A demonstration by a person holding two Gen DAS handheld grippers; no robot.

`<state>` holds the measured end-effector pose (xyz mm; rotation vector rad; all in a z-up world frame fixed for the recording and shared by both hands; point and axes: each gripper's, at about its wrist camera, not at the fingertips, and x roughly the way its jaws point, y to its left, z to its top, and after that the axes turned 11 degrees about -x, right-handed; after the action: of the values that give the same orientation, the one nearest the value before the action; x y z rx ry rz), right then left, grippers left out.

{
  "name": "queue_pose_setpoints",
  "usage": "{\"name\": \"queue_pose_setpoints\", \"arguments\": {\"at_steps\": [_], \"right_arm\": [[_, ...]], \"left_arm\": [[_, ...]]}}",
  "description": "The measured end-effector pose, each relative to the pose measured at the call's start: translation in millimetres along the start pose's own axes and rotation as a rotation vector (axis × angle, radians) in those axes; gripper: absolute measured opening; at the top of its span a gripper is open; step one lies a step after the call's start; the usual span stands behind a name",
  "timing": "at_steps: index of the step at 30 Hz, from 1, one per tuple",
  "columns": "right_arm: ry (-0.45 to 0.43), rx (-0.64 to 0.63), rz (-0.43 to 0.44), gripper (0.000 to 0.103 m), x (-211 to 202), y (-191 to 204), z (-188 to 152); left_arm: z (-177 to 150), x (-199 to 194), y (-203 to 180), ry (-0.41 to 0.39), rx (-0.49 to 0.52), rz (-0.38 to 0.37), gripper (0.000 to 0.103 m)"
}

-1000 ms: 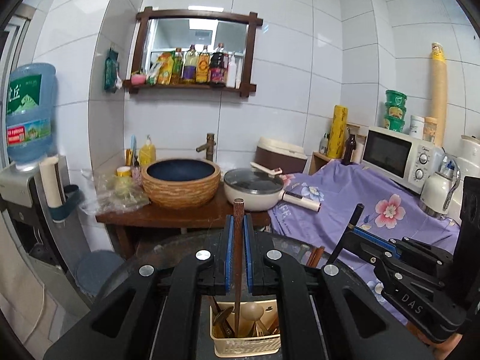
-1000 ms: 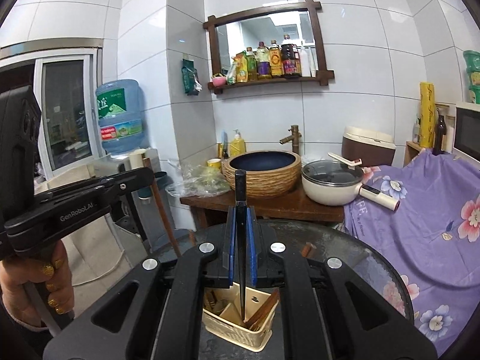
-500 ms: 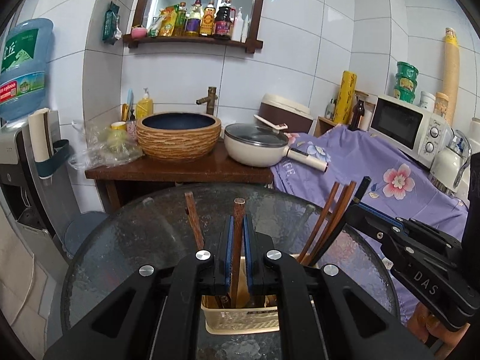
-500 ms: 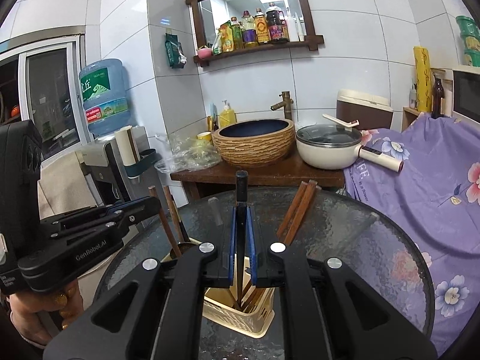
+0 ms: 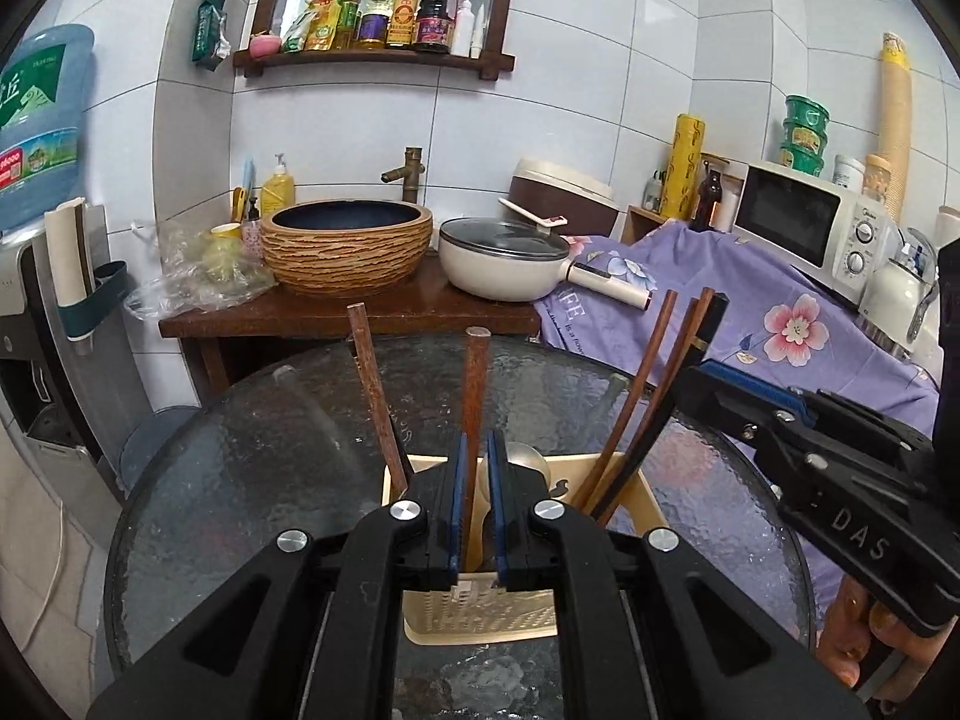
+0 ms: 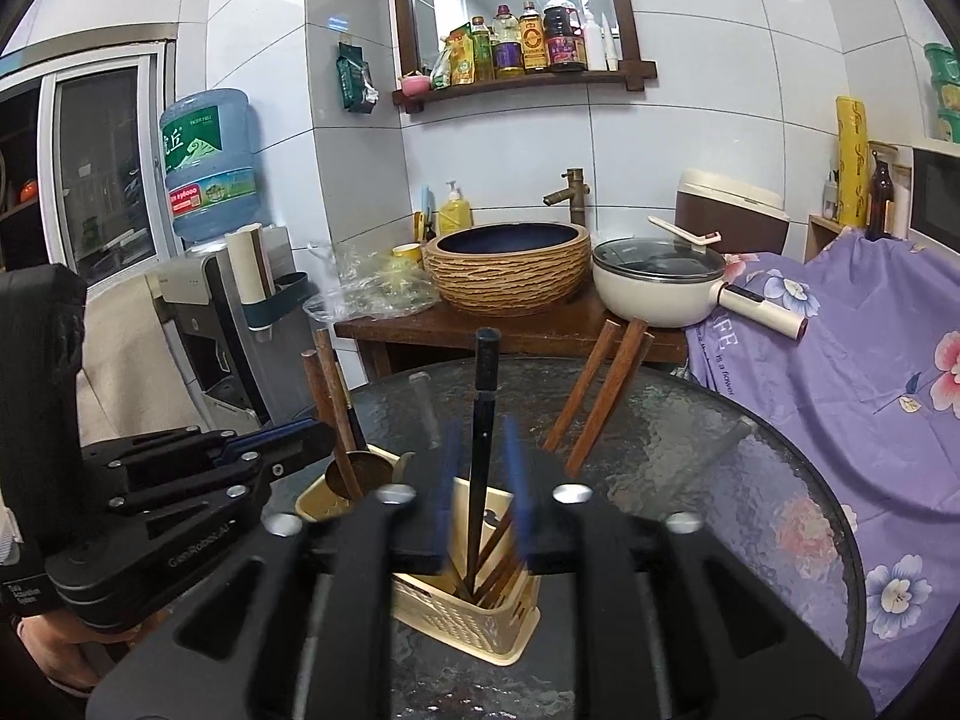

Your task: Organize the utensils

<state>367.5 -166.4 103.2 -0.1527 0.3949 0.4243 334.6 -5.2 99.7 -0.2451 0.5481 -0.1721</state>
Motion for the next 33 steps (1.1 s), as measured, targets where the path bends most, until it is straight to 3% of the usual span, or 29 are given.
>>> {"name": "queue_pose_setpoints", "arguments": {"at_steps": [1,2,10,20,23,27,33], "right_arm": [[-0.014,0.004,-0.01,0.066,-4,0,-2],[-0.029,0.007,-0.022,0.069,-7,-1,-3],[-0.066,-0.005,-0.038,0.07,-34,-4,-17],[-0.083,-0.019,-0.045,0.097,-76,13,-62],[-0.112,-0.048,-0.043,0.097,-95,30,-85],[-0.111,-0.059,-0.017,0.097,-112,47,-117],[-0.116,-0.083,-0.032,0.097,-145,75,-168]], "left_arm": [[-2,-2,-2,-0.004,0.007,-0.003,0.021],[-4,-5,-3,-0.01,0.016,-0.005,0.032],[-28,-25,2,-0.057,0.048,0.025,0.054],[-73,-62,16,-0.13,0.09,0.091,0.095],[-93,-79,23,-0.16,0.069,0.097,0.096],[-121,-94,30,-0.143,0.037,0.076,0.096],[-176,-118,31,-0.178,0.111,0.161,0.096]]}}
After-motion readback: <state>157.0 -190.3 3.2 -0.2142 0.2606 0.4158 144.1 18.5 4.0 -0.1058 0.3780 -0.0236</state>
